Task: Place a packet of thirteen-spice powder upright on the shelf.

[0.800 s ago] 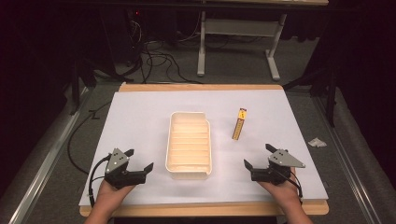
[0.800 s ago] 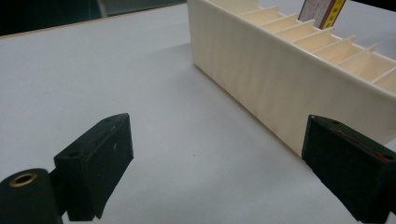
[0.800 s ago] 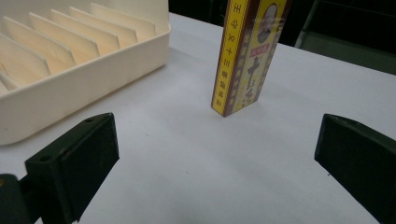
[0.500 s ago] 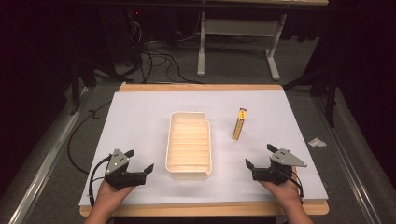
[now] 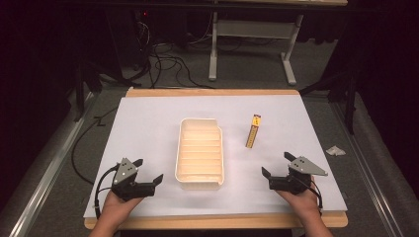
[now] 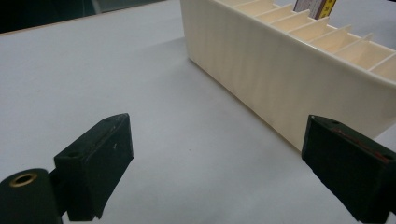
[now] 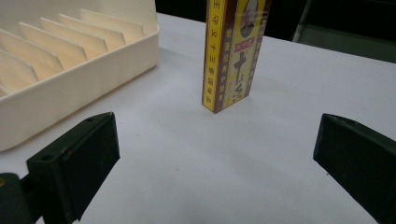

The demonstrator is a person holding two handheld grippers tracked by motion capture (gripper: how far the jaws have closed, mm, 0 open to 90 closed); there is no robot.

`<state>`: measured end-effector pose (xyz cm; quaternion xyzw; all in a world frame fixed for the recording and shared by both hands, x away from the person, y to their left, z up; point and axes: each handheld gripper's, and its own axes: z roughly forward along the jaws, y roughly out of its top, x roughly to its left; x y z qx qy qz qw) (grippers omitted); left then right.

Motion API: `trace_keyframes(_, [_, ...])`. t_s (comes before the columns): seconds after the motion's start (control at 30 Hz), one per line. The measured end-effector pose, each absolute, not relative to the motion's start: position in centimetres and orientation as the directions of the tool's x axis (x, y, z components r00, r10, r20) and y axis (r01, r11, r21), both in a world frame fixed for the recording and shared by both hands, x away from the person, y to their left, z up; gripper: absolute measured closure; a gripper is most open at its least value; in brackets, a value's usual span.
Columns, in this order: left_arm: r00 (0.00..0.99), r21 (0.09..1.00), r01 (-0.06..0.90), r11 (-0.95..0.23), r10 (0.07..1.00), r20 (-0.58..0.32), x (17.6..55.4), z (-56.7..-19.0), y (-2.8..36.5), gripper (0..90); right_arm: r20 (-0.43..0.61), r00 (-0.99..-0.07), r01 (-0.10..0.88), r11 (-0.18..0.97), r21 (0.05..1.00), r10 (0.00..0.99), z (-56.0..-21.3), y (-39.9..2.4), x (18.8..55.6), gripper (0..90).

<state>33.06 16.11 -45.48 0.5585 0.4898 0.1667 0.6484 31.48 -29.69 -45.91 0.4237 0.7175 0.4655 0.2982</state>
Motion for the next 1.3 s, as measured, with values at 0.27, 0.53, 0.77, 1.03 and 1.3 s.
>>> trace_keyframes(0.27, [0.466,0.887,0.331,0.322,0.762,-0.451,33.1,-45.5,16.1,9.4,-0.026,-0.464,0.32,0.195,0.927,0.885,-45.7,-29.7,31.3,1.9])
trace_keyframes(0.53, [0.465,0.883,0.333,0.33,0.758,-0.458,33.1,-45.4,16.1,9.5,-0.029,-0.48,0.312,0.202,0.928,0.877,-45.3,-29.5,31.3,3.9])
trace_keyframes(0.77, [0.47,0.883,0.334,0.328,0.755,-0.458,33.1,-45.4,16.1,9.4,-0.057,-0.482,0.29,0.22,0.931,0.875,-44.9,-28.8,31.2,4.3])
trace_keyframes(1.03, [0.477,0.883,0.339,0.324,0.75,-0.458,33.1,-45.4,16.1,9.5,-0.049,-0.492,0.287,0.215,0.934,0.869,-44.0,-27.7,31.8,5.0])
trace_keyframes(1.3, [0.488,0.885,0.341,0.318,0.744,-0.456,32.8,-45.3,15.9,9.5,-0.041,-0.493,0.324,0.227,0.919,0.869,-43.2,-26.6,33.0,8.3])
